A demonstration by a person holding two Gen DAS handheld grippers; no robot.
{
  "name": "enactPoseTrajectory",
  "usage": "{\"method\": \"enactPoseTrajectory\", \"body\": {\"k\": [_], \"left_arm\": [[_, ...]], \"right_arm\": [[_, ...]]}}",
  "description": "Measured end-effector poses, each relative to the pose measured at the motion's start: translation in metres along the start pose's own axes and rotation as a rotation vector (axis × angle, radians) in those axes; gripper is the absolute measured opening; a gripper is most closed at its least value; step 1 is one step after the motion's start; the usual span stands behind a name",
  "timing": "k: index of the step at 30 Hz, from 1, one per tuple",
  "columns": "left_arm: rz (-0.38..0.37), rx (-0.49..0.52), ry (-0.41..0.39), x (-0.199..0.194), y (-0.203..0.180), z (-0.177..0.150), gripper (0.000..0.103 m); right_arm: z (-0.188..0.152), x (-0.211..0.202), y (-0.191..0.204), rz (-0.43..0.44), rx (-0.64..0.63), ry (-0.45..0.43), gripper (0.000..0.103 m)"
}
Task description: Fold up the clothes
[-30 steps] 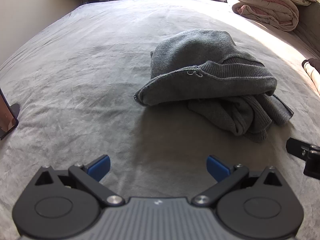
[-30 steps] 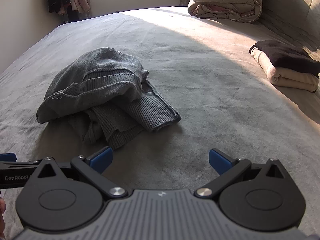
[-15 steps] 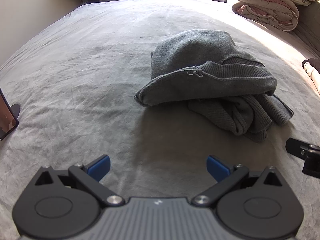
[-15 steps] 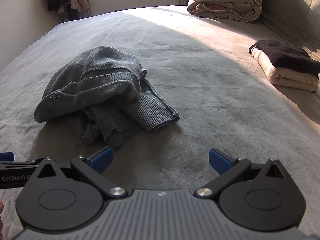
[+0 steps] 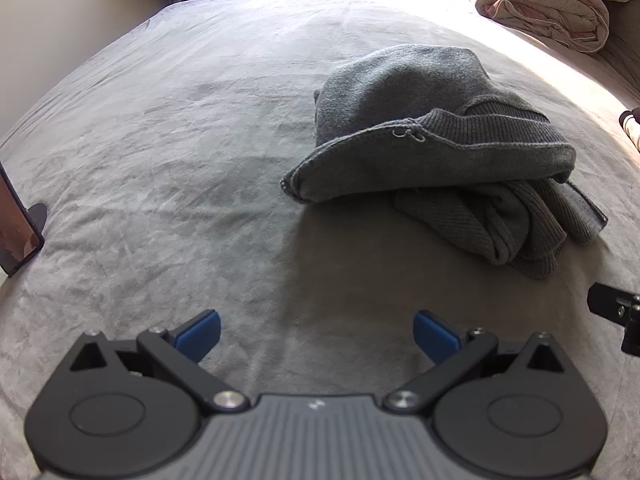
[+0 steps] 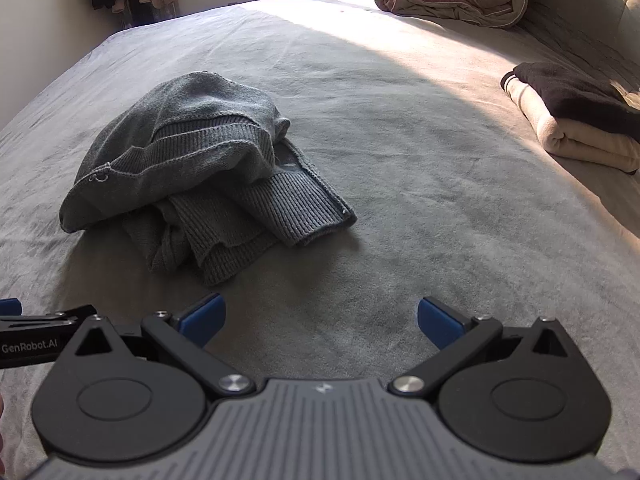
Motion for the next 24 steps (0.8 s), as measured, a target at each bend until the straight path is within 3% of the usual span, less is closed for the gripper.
{"method": "enactPoseTrajectory", "body": {"k": [5, 14, 24], "left_arm": [[-0.022, -0.016, 0.029, 0.011, 0.004, -0.008, 0.103], [-0.064, 0.004, -0.038, 0.008, 0.005, -0.015, 0.103], [-0.142, 0.034, -0.188, 0.001, 0.012, -0.022, 0.103]], "right_arm": [[-0.009, 0.011, -0.003, 0.005, 0.016, 0.056, 0.103], [-0.022, 0.014, 0.006, -0.017, -0.076, 0.057, 0.103], [-0.025, 0.013, 0.005, 0.031, -0.113, 0.050, 0.103]]}}
Point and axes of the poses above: each gripper's, at about its wrist camera, not at the fingertips, and x roughly the way its jaws point, y to its left, z to its top, the point moved 6 cm from there along x, roughly the way its jaws point, and after that the axes turned 13 degrees about -y, right-handed, at the moved point
